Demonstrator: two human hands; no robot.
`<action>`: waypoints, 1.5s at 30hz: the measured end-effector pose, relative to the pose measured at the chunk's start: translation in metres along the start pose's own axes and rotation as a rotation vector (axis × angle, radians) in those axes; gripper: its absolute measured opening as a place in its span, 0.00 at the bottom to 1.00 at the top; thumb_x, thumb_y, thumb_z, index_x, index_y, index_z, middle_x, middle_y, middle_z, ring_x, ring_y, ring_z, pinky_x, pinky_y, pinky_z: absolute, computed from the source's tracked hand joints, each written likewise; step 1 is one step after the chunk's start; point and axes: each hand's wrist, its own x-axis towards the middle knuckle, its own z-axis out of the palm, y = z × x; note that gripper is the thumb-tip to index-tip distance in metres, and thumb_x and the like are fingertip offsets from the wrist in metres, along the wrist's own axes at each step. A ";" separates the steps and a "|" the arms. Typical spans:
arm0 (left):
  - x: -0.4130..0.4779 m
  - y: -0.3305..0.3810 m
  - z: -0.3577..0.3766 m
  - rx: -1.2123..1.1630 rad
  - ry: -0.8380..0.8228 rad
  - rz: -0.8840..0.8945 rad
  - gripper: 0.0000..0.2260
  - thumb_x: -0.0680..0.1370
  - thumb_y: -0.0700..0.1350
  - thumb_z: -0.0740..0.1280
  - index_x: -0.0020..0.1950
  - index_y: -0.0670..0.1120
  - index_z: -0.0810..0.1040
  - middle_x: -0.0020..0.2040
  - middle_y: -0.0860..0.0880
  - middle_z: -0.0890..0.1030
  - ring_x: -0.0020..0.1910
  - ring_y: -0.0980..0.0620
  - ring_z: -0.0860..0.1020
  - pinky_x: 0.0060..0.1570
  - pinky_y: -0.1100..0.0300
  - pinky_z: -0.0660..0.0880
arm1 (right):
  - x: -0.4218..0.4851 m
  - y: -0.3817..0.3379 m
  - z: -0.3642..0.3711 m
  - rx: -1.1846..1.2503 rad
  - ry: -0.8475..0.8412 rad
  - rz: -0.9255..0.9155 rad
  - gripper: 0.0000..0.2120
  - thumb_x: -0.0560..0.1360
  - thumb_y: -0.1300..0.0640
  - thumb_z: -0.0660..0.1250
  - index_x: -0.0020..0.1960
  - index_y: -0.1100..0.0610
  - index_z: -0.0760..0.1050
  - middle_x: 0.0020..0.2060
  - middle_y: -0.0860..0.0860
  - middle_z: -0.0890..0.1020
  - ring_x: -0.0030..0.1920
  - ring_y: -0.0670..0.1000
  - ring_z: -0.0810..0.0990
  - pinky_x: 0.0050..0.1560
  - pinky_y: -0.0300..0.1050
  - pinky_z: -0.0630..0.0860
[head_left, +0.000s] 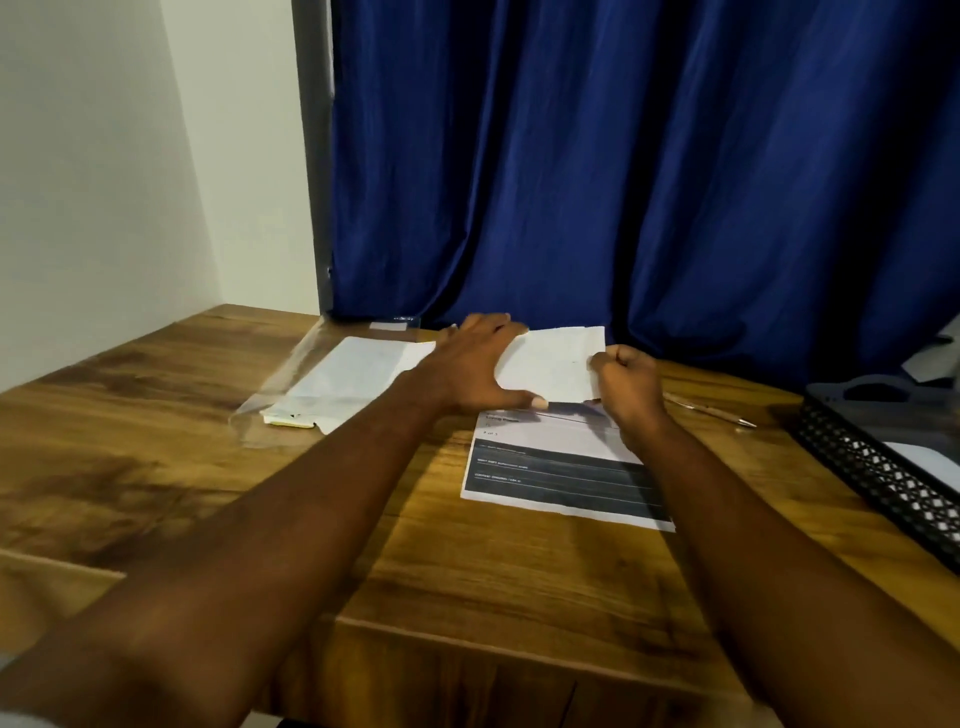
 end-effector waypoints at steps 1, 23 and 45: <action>0.008 0.006 0.006 -0.001 -0.043 0.008 0.52 0.66 0.77 0.71 0.83 0.57 0.54 0.84 0.50 0.54 0.82 0.45 0.53 0.79 0.35 0.51 | 0.000 -0.002 -0.003 0.002 -0.038 -0.001 0.06 0.81 0.59 0.67 0.46 0.56 0.80 0.43 0.54 0.83 0.45 0.54 0.81 0.43 0.50 0.81; 0.047 -0.005 0.060 0.250 0.102 -0.020 0.52 0.67 0.77 0.67 0.83 0.56 0.51 0.80 0.51 0.62 0.78 0.47 0.60 0.77 0.34 0.45 | 0.029 0.036 -0.025 -0.812 -0.412 -0.352 0.32 0.80 0.33 0.64 0.80 0.43 0.64 0.78 0.47 0.72 0.76 0.56 0.72 0.74 0.66 0.69; 0.036 -0.001 0.063 0.285 0.106 -0.072 0.58 0.63 0.85 0.57 0.84 0.54 0.48 0.82 0.49 0.58 0.81 0.45 0.56 0.76 0.32 0.41 | 0.031 0.003 -0.043 -0.252 0.111 -0.438 0.06 0.82 0.54 0.69 0.56 0.55 0.81 0.50 0.45 0.85 0.47 0.46 0.82 0.48 0.42 0.78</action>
